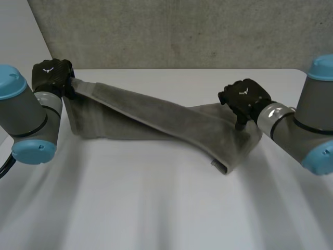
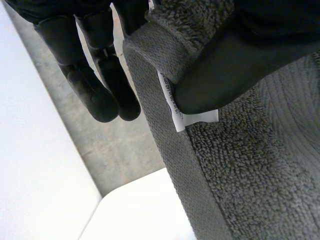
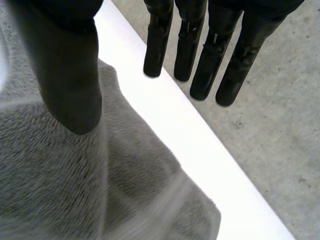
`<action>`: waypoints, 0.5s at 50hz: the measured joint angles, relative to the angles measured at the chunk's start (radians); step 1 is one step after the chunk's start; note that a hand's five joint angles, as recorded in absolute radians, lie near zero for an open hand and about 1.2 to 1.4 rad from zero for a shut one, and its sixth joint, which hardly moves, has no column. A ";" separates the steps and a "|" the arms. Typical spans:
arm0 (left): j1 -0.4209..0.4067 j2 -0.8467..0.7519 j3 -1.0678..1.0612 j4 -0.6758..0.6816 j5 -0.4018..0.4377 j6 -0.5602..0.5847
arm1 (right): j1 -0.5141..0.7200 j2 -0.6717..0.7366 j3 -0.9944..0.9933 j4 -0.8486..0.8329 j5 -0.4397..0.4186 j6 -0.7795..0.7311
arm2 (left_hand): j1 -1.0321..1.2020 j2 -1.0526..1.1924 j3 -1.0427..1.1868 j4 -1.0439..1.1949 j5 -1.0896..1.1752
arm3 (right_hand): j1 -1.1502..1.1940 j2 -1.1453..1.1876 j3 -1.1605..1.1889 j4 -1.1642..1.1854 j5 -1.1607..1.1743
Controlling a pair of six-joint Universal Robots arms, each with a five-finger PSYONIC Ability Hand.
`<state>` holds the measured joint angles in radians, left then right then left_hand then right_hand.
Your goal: Fold the towel.
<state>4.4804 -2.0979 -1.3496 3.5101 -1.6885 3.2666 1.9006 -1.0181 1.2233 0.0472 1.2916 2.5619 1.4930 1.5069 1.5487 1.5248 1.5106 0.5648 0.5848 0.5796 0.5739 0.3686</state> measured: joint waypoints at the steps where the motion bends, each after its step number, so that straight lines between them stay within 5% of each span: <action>1: 0.002 -0.001 -0.001 0.000 -0.007 0.000 | 0.000 -0.021 0.032 -0.001 0.000 0.004 | 0.000 0.000 0.000 0.000 0.000 | -0.041 -0.047 -0.045 -0.039 -0.044; 11: 0.002 -0.011 -0.022 0.001 -0.008 0.001 | 0.009 -0.160 0.330 -0.024 0.022 0.105 | 0.000 0.000 0.000 0.000 0.000 | -0.076 -0.082 -0.084 -0.077 -0.080; 25: 0.001 -0.018 -0.025 0.001 -0.005 0.001 | 0.131 -0.242 0.632 -0.303 0.127 0.219 | 0.000 0.000 0.000 0.000 0.000 | -0.074 -0.082 -0.083 -0.077 -0.055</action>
<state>4.4809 -2.1157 -1.3742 3.5113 -1.6933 3.2674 2.0315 -1.2606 1.8553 -0.2561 1.4182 2.7805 1.4930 1.5069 1.5488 1.5249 1.5106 0.4905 0.5030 0.4962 0.4973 0.3139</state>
